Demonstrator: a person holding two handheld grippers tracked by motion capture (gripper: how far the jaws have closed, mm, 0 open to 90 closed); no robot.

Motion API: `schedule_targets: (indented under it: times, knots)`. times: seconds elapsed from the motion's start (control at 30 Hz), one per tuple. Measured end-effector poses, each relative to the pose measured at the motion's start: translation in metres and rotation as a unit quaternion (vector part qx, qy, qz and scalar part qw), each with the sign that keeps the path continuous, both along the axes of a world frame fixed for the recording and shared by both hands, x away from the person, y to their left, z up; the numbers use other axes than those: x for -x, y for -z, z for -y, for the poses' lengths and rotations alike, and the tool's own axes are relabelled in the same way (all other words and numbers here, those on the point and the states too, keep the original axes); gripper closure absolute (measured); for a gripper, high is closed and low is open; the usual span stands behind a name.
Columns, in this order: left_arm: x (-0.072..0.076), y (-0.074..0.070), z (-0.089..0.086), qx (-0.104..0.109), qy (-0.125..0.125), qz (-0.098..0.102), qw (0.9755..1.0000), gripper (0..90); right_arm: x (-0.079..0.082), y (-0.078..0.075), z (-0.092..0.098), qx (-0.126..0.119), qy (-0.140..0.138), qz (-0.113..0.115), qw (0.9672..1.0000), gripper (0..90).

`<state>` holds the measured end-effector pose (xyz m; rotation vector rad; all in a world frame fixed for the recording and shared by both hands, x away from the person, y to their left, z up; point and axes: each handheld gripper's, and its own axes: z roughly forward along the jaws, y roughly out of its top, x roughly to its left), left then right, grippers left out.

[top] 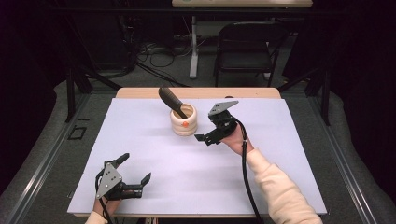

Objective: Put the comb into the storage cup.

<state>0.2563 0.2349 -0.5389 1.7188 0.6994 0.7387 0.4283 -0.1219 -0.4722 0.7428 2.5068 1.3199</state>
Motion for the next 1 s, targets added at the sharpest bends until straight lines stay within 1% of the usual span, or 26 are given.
schedule_targets:
  times: [0.1, 0.27, 0.33, 0.43, 0.6, 0.7, 0.87, 0.93, 1.0]
  knots:
    - [0.0, 0.0, 0.0, -0.003, 0.0, 0.0, 1.0, 0.0, 0.005, 0.004, 0.006, -0.003, 0.0, -0.001, 1.0, 0.0]
    - [-0.001, 0.0, 0.0, -0.003, 0.0, -0.001, 1.0, 0.0, 0.014, 0.009, 0.013, 0.003, 0.001, -0.007, 1.0, 0.0]
    - [-0.001, 0.001, 0.0, -0.004, 0.0, -0.002, 1.0, 0.0, 0.017, 0.01, 0.016, 0.007, 0.001, -0.003, 1.0, 0.0]
    - [0.0, 0.0, 0.001, -0.005, 0.0, -0.001, 1.0, 0.1, 0.024, 0.009, 0.021, 0.007, 0.003, 0.002, 1.0, 0.0]
    - [-0.001, 0.001, 0.0, -0.004, -0.001, -0.002, 1.0, 0.1, 0.031, 0.009, 0.026, 0.008, 0.006, 0.003, 0.9999, 0.0]
    - [0.0, 0.0, 0.001, -0.005, 0.0, -0.001, 1.0, 0.0, 0.036, 0.01, 0.032, 0.012, 0.007, 0.004, 0.9999, 0.0]
    - [0.0, 0.0, 0.0, -0.005, -0.001, -0.001, 1.0, 0.0, 0.044, 0.012, 0.042, 0.011, 0.015, 0.007, 0.9998, 0.0]
    - [0.0, 0.0, 0.001, -0.006, 0.0, -0.001, 1.0, 0.1, 0.047, 0.013, 0.045, 0.011, 0.015, 0.01, 0.9998, 0.0]
    - [0.0, 0.0, 0.0, -0.006, -0.001, -0.001, 1.0, 0.0, 0.051, 0.013, 0.047, 0.012, 0.014, 0.008, 0.9998, 0.0]
